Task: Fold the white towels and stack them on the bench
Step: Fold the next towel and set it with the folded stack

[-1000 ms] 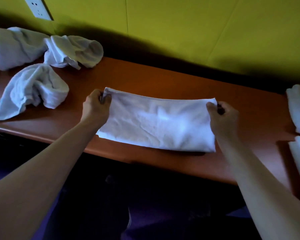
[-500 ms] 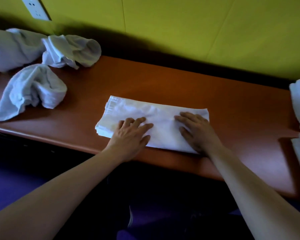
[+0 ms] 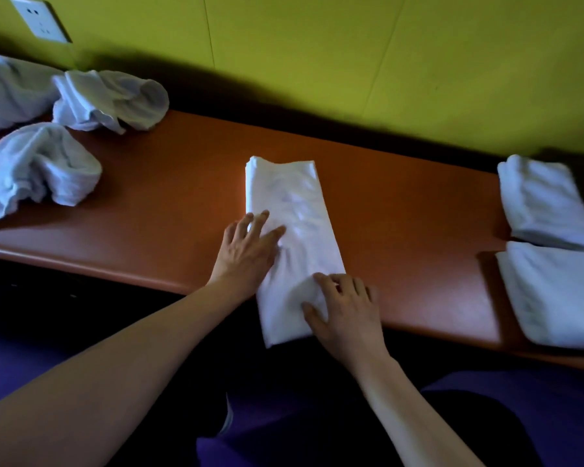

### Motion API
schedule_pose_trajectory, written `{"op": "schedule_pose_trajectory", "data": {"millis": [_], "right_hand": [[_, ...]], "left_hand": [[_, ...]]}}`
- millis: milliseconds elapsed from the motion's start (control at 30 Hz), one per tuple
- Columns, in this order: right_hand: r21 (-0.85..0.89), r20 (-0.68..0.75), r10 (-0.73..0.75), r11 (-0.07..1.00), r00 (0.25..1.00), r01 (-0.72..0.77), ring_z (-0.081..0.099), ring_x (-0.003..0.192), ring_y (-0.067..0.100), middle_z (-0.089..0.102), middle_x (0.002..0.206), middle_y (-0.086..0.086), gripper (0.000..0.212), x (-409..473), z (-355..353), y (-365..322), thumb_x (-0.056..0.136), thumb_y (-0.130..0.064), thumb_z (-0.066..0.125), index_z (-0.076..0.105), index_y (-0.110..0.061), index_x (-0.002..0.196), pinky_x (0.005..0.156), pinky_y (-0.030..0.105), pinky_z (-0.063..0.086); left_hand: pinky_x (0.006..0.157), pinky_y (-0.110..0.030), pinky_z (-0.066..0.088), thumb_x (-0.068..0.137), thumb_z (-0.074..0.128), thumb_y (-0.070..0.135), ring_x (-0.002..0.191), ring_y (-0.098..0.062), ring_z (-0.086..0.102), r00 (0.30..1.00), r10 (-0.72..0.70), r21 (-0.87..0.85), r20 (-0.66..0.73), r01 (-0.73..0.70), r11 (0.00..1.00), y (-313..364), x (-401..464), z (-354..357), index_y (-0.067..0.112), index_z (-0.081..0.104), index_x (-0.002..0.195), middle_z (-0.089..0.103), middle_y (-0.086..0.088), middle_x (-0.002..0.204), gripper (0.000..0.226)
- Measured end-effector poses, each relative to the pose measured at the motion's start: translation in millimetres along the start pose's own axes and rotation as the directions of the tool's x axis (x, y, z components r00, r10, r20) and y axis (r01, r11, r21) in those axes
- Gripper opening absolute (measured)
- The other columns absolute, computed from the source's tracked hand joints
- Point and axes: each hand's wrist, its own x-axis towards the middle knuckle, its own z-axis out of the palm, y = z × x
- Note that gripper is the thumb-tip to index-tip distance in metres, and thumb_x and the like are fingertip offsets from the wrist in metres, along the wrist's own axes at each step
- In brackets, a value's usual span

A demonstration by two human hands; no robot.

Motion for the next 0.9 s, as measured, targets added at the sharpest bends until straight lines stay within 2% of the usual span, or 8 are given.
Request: {"op": "schedule_pose_trajectory", "data": {"millis": [133, 233, 367, 467, 600, 733, 833, 900], "right_hand": [[0.003, 0.037, -0.051, 0.999, 0.998, 0.051, 0.051, 0.124, 0.027, 0.052, 0.143, -0.001, 0.079, -9.3, 1.9, 9.8, 0.078, -0.072, 0.046, 0.046, -0.03, 0.145, 0.103, 0.048, 0.033], [0.02, 0.116, -0.134, 0.991, 0.984, 0.133, 0.031, 0.145, 0.02, 0.029, 0.162, -0.005, 0.102, -21.3, 2.0, 24.4, 0.071, -0.079, 0.05, 0.021, -0.035, 0.157, 0.12, 0.053, 0.012], [-0.01, 0.135, -0.147, 0.989, 0.98, 0.15, 0.027, 0.148, 0.02, 0.021, 0.165, -0.003, 0.111, -24.4, 7.9, 29.0, 0.067, -0.031, 0.072, 0.011, -0.031, 0.16, 0.118, 0.053, 0.019], [0.039, 0.041, -0.115, 0.993, 0.993, 0.113, 0.046, 0.134, 0.021, 0.045, 0.153, 0.0, 0.096, -19.7, 6.5, 27.4, 0.061, -0.01, 0.068, 0.037, -0.027, 0.151, 0.107, 0.043, 0.032], [0.203, -0.106, -0.098, 0.972, 0.989, 0.118, 0.066, 0.092, 0.02, 0.071, 0.098, -0.006, 0.041, -17.9, -14.4, 35.1, 0.075, -0.022, 0.057, 0.059, -0.027, 0.116, 0.086, 0.034, 0.034], [0.707, -0.104, 0.131, 0.707, 0.986, -0.019, 0.057, 0.065, 0.001, 0.065, 0.072, -0.007, 0.017, -23.3, -49.9, 34.9, 0.085, -0.012, 0.07, 0.065, -0.027, 0.09, 0.06, 0.02, 0.04], [0.959, -0.076, 0.177, 0.284, 0.981, 0.023, 0.066, 0.082, 0.012, 0.073, 0.089, 0.0, 0.014, -24.3, -66.6, 30.3, 0.086, -0.015, 0.077, 0.069, -0.014, 0.097, 0.073, 0.025, 0.051], [0.988, 0.014, 0.104, 0.152, 0.994, -0.03, 0.071, 0.097, 0.018, 0.075, 0.104, 0.004, 0.029, -22.8, -66.8, 30.7, 0.082, -0.018, 0.076, 0.068, -0.011, 0.109, 0.084, 0.03, 0.056]], "left_hand": [[0.081, -0.045, 0.049, 0.082, 0.063, 0.038, 0.104, -0.035, 0.059, 0.959, 0.248, -0.01, -0.135, -0.252, 0.968, 19.3, -37.0, -13.3, 0.021, 0.061, 0.125, 0.058, -0.01, 0.128, 0.046], [0.095, -0.048, 0.047, 0.077, 0.06, 0.063, 0.114, -0.034, 0.054, 0.908, 0.417, 0.02, 0.039, -0.418, 0.908, 21.4, -70.2, -12.6, 0.021, 0.052, 0.137, 0.053, -0.011, 0.133, 0.074], [0.113, -0.05, 0.036, 0.07, 0.073, 0.051, 0.139, -0.036, 0.039, 0.888, 0.36, 0.119, 0.287, -0.406, 0.906, 13.5, -77.9, -2.1, 0.026, 0.023, 0.158, 0.033, -0.013, 0.158, 0.103], [0.106, -0.042, 0.046, 0.08, 0.052, 0.023, 0.126, -0.034, 0.055, 0.933, 0.343, 0.027, 0.11, -0.348, 0.937, 19.1, -74.1, -5.2, 0.02, 0.043, 0.15, 0.05, -0.013, 0.146, 0.07], [0.093, -0.031, 0.039, 0.067, 0.058, 0.019, 0.097, -0.031, 0.068, 0.966, 0.237, -0.242, -0.105, -0.257, 0.936, 16.4, -72.0, -27.7, 0.015, 0.057, 0.121, 0.071, -0.008, 0.106, 0.055], [0.069, -0.034, 0.042, 0.093, 0.041, 0.046, 0.08, -0.034, 0.063, 0.992, -0.091, -0.545, -0.091, 0.027, 0.838, 19.7, -74.0, -48.8, 0.024, 0.052, 0.103, 0.067, -0.002, 0.08, 0.026], [0.064, -0.042, 0.046, 0.097, 0.041, 0.048, 0.078, -0.028, 0.064, 0.967, -0.246, -0.683, -0.061, 0.139, 0.717, 24.6, -79.1, -55.5, 0.021, 0.052, 0.099, 0.065, 0.003, 0.077, 0.03], [0.063, -0.037, 0.045, 0.101, 0.042, 0.046, 0.069, -0.012, 0.06, 0.944, -0.321, -0.739, -0.077, 0.162, 0.653, 25.0, -76.1, -60.4, 0.022, 0.05, 0.091, 0.062, 0.005, 0.073, 0.028]]}}
